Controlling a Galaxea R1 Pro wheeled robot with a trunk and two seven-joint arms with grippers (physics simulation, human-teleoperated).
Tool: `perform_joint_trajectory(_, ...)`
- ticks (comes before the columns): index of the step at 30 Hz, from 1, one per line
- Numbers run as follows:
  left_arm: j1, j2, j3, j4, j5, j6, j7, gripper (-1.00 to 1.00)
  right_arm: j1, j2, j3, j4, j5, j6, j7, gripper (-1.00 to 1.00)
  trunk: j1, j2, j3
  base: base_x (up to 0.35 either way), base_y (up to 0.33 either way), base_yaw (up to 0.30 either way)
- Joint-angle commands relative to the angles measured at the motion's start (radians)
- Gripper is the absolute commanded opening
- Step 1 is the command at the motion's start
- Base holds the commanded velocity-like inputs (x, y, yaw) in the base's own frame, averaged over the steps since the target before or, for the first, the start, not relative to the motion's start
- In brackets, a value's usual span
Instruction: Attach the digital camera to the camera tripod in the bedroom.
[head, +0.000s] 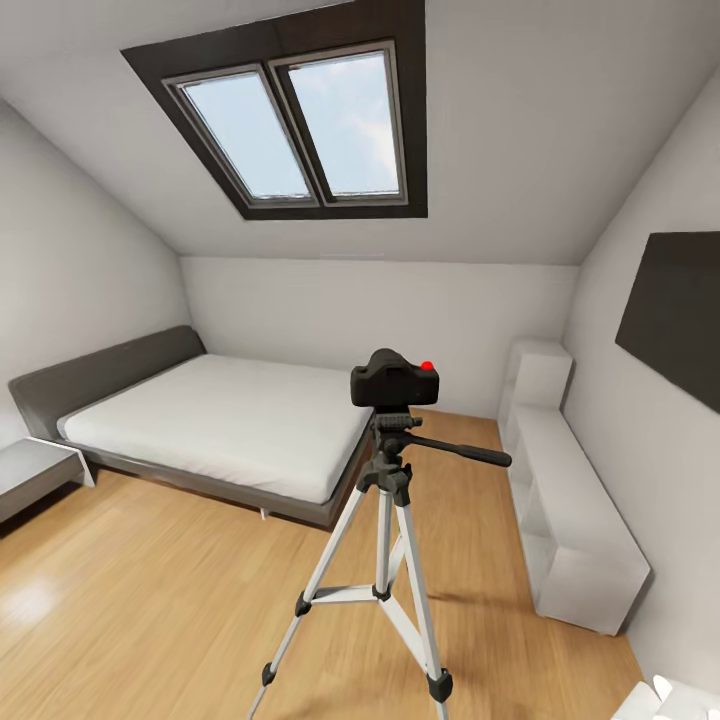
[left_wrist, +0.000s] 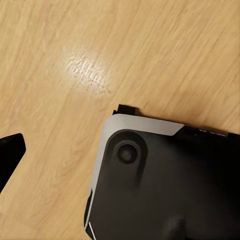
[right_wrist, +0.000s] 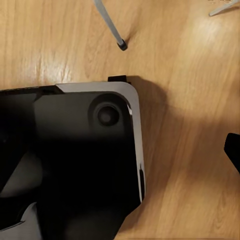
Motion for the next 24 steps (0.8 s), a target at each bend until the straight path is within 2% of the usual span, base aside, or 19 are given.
perform_joint_trajectory(1, 0.0, 0.0, -0.011, -0.002, 0.007, -0.001, 0.004, 1.0, -0.001, 0.001, -0.009, 0.002, 0.009, -0.008, 0.002, 1.0, 0.0, -0.001, 0.0, 0.0, 0.0, 0.0)
perform_joint_trajectory(5, 0.0, 0.0, -0.013, -0.003, 0.006, -0.001, 0.004, 1.0, -0.001, 0.005, -0.011, 0.0, 0.011, -0.012, 0.002, 1.0, 0.0, -0.001, 0.0, 0.0, 0.0, 0.0)
perform_joint_trajectory(12, 0.0, -0.002, -0.012, -0.011, 0.007, -0.001, 0.004, 1.0, -0.002, 0.029, -0.011, -0.02, 0.009, -0.013, 0.002, 1.0, 0.0, -0.001, 0.0, 0.0, 0.0, 0.0)
perform_joint_trajectory(24, 0.0, -0.001, -0.011, -0.012, 0.007, -0.001, 0.004, 1.0, -0.002, 0.035, -0.01, -0.023, 0.008, -0.013, 0.002, 1.0, 0.0, -0.001, 0.0, 0.0, 0.0, 0.0)
